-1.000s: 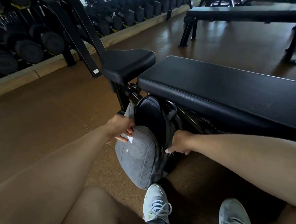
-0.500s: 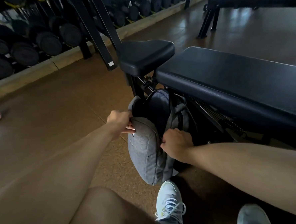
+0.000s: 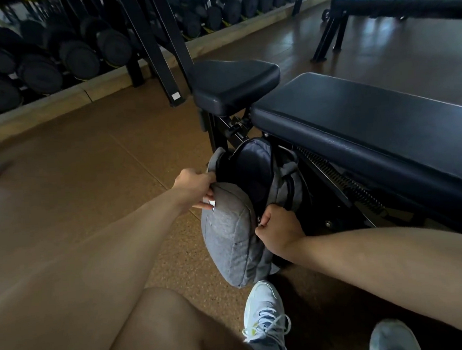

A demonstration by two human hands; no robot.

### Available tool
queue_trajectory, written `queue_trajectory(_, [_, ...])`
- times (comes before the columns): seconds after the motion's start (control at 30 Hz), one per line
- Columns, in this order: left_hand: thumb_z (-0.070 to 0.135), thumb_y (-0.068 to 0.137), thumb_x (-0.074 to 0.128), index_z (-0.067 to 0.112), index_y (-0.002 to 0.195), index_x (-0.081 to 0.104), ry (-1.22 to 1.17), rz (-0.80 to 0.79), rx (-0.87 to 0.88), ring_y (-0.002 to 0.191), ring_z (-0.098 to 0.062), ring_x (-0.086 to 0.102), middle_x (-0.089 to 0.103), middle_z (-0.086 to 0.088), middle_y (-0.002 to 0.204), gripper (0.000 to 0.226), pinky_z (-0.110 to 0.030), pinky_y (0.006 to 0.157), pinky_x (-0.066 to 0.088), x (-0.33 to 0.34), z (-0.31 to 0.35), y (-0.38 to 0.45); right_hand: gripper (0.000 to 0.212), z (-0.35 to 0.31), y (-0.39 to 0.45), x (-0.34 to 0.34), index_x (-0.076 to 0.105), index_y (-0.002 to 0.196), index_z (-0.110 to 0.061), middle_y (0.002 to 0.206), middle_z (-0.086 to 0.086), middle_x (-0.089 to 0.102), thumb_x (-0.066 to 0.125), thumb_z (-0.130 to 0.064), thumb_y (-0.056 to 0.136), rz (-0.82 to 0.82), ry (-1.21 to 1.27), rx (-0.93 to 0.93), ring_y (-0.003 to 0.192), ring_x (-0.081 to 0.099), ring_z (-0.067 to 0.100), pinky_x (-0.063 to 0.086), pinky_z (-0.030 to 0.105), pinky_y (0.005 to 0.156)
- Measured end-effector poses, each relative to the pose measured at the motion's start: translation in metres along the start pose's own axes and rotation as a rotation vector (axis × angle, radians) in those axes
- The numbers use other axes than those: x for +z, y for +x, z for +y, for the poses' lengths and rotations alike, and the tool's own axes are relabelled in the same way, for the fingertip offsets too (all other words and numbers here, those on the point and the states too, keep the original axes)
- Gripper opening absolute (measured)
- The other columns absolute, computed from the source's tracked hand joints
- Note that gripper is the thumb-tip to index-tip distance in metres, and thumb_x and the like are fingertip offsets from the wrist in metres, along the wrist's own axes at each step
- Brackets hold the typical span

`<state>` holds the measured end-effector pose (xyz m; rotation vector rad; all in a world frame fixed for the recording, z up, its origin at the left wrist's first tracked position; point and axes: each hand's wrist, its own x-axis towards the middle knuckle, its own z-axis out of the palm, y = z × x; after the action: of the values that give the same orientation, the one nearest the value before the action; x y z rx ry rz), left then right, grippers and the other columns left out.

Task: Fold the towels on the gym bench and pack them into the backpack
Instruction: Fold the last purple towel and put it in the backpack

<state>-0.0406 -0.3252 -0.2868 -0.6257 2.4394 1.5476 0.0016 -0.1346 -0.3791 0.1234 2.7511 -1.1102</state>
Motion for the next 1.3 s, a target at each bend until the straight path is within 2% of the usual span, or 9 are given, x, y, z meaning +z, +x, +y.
queue_trajectory(0.1, [0.018, 0.096, 0.058, -0.002, 0.1, 0.066, 0.013, -0.021, -0.004, 0.081, -0.03, 0.073, 0.066, -0.015, 0.08, 0.022, -0.047, 0.068, 0.065, -0.002, -0.001, -0.001, 0.023, 0.0, -0.001, -0.008, 0.045, 0.07, -0.023, 0.086, 0.01, 0.072, 0.065, -0.019, 0.081, -0.029, -0.023, -0.022, 0.085, 0.071, 0.031, 0.058, 0.037, 0.078])
queue_trajectory(0.23, [0.017, 0.097, 0.058, 0.002, 0.096, 0.066, 0.051, -0.041, 0.013, 0.083, -0.029, 0.073, 0.068, -0.015, 0.081, 0.017, -0.046, 0.07, 0.065, 0.002, 0.001, -0.005, 0.023, -0.001, -0.007, -0.004, 0.046, 0.079, -0.016, 0.076, 0.008, 0.065, 0.067, -0.01, 0.087, -0.173, 0.263, 0.097, 0.07, 0.075, 0.026, 0.064, 0.041, 0.06])
queue_trajectory(0.3, [0.016, 0.098, 0.057, 0.001, 0.096, 0.066, 0.061, -0.053, 0.012, 0.083, -0.029, 0.073, 0.068, -0.015, 0.082, 0.017, -0.046, 0.07, 0.065, 0.004, 0.003, -0.008, 0.028, -0.002, -0.009, -0.001, 0.048, 0.08, -0.017, 0.083, 0.005, 0.063, 0.076, -0.014, 0.084, -0.173, 0.294, 0.142, 0.074, 0.072, 0.024, 0.063, 0.037, 0.061])
queue_trajectory(0.43, [0.017, 0.098, 0.057, 0.0, 0.102, 0.066, 0.053, -0.083, -0.018, 0.09, -0.032, 0.072, 0.067, -0.017, 0.088, 0.019, -0.048, 0.073, 0.064, 0.005, 0.004, -0.011, 0.026, 0.0, -0.005, 0.007, 0.055, 0.085, -0.019, 0.092, -0.002, 0.067, 0.08, -0.026, 0.082, -0.032, 0.132, 0.096, 0.098, 0.067, 0.021, 0.051, 0.027, 0.087])
queue_trajectory(0.6, [0.024, 0.098, 0.057, 0.008, 0.102, 0.066, 0.075, -0.096, -0.024, 0.097, -0.029, 0.072, 0.069, -0.016, 0.098, 0.019, -0.045, 0.073, 0.065, 0.001, 0.001, -0.011, 0.032, 0.004, -0.001, 0.006, 0.049, 0.069, -0.027, 0.095, 0.002, 0.073, 0.075, -0.014, 0.083, 0.008, 0.075, 0.04, 0.1, 0.069, 0.023, 0.051, 0.027, 0.088])
queue_trajectory(0.73, [0.022, 0.097, 0.057, 0.006, 0.099, 0.067, 0.102, -0.079, -0.014, 0.096, -0.028, 0.074, 0.071, -0.013, 0.091, 0.019, -0.043, 0.071, 0.065, 0.0, 0.001, -0.011, 0.024, 0.006, 0.002, -0.007, 0.056, 0.065, -0.027, 0.089, -0.001, 0.074, 0.067, -0.014, 0.082, -0.012, -0.01, -0.026, 0.095, 0.069, 0.022, 0.051, 0.024, 0.08])
queue_trajectory(0.87, [0.02, 0.099, 0.054, 0.007, 0.099, 0.066, 0.13, -0.086, -0.002, 0.096, -0.028, 0.074, 0.072, -0.015, 0.093, 0.018, -0.044, 0.072, 0.065, 0.0, 0.002, -0.012, 0.004, 0.003, -0.004, -0.03, 0.064, 0.082, -0.02, 0.095, 0.003, 0.072, 0.062, -0.022, 0.084, -0.114, -0.247, -0.228, 0.098, 0.066, 0.025, 0.052, 0.03, 0.081])
queue_trajectory(1.03, [0.02, 0.1, 0.053, 0.007, 0.101, 0.066, 0.14, -0.115, 0.008, 0.098, -0.028, 0.072, 0.072, -0.016, 0.098, 0.018, -0.045, 0.077, 0.064, 0.002, 0.005, -0.017, 0.017, -0.006, -0.005, -0.045, 0.063, 0.106, -0.012, 0.11, 0.012, 0.069, 0.049, -0.016, 0.097, -0.162, -0.708, -0.491, 0.104, 0.065, 0.032, 0.046, 0.032, 0.077])
queue_trajectory(1.3, [0.02, 0.102, 0.054, 0.005, 0.104, 0.066, 0.152, -0.126, 0.018, 0.1, -0.03, 0.072, 0.072, -0.018, 0.1, 0.019, -0.049, 0.08, 0.063, 0.003, 0.005, -0.018, 0.027, -0.01, -0.006, -0.053, 0.062, 0.115, -0.008, 0.114, 0.014, 0.068, 0.042, -0.003, 0.099, -0.169, -1.053, -0.712, 0.106, 0.067, 0.035, 0.048, 0.036, 0.076])
